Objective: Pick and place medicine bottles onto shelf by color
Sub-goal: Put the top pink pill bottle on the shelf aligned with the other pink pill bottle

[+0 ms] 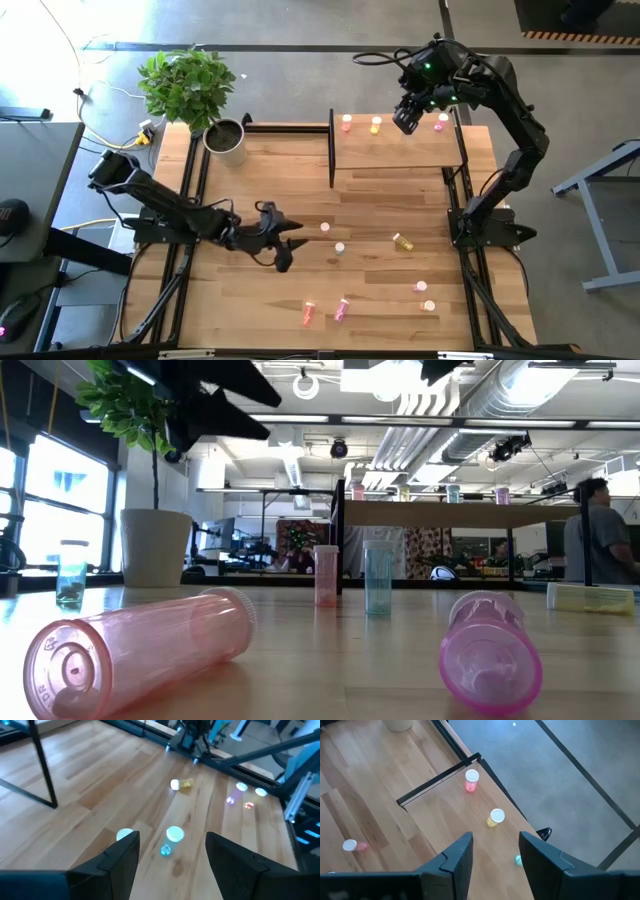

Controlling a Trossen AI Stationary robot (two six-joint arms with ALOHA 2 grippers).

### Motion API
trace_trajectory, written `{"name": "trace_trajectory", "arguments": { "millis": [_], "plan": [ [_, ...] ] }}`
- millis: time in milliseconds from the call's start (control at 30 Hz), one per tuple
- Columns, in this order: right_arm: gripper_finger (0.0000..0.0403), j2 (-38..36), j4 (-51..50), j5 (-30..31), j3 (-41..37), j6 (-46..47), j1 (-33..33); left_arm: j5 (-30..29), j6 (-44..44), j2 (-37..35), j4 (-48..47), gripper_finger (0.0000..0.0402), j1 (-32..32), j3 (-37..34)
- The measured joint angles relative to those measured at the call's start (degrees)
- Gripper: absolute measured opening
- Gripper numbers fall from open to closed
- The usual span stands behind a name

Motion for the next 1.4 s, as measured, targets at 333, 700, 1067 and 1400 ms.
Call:
{"name": "trace_trajectory", "arguments": {
  "millis": [333,700,1067,1400],
  "plan": [
    [0.0151,0.0,0.9,-0.1,0.0,3.7,0.0,1.2,5.6,2.9,6.0,0.0216,2.8,-5.8],
    [0.0151,0.0,1.1,-0.2,-0.1,6.0,0.0,6.5,7.0,15.0,15.6,0.0216,8.0,-5.9],
    [0.0151,0.0,1.3,0.0,-0.1,6.0,0.0,8.9,8.9,25.4,24.2,0.0216,9.4,-4.0],
    [0.0151,0.0,1.5,0.0,-0.1,6.9,0.0,10.2,10.4,29.9,24.8,0.0216,12.5,-1.0]
  ]
}}
